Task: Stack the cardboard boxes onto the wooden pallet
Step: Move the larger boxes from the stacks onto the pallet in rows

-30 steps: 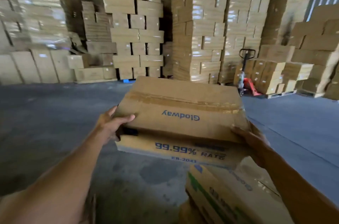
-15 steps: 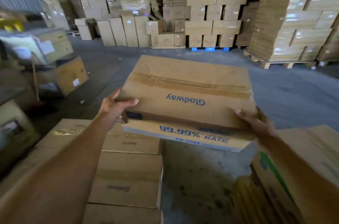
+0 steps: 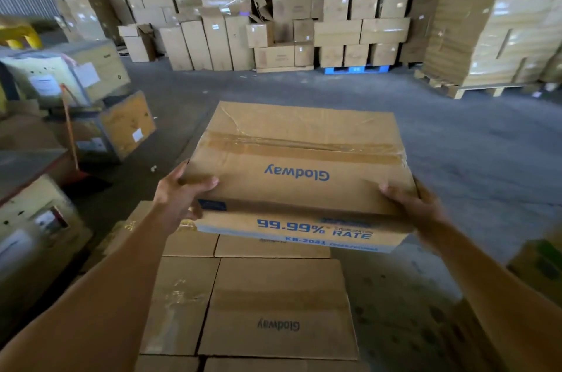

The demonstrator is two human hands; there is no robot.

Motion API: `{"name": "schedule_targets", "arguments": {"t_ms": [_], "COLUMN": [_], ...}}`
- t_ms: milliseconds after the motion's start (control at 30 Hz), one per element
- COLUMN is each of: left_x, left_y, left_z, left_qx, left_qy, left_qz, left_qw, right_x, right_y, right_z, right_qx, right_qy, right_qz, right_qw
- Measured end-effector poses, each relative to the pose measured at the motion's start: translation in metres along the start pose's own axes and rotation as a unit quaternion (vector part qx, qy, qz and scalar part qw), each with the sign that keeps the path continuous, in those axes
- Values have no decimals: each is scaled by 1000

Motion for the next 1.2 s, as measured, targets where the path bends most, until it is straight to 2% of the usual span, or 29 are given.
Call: {"name": "schedule_targets", "arguments": {"t_ms": [300, 400, 533, 700, 967, 1100, 1200], "left_x": [-98, -120, -148, -178, -238, -249, -254], "left_y": [93, 108, 119, 122, 126, 131, 133], "left_z": [86, 122, 163, 221, 323, 373, 393], "left_qx": [10, 29, 39, 34, 20, 13, 35], "left_qy": [19, 42, 84, 80, 96, 111, 128], "left_qz": [37, 21, -2, -7, -42, -37, -35], "left_qw": [999, 998, 996, 996, 994, 993, 991], "right_x": [-44, -62, -89, -138, -223, -238, -241], "right_y": [-139, -170, -204, -239, -291, -311, -322], "right_z": [-38, -52, -79, -125, -200, -238, -253], "right_qx": [9, 24, 18, 8, 48, 82, 72], "right_qy": [-1, -7, -34, -49, -28, -33, -56], "right_qz": [-36, -19, -4, 2, 1, 15, -12], "right_qw": [999, 999, 999, 999, 998, 996, 996]}}
Point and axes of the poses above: each hand's wrist, its own x-axis away from the middle knuckle, its own y-axis out of the back of the hand, z = x × y, the point moved 1 cm from there along -x, towards the middle knuckle, and after that the axes turned 11 degrees about -y, right-handed, at the moved point
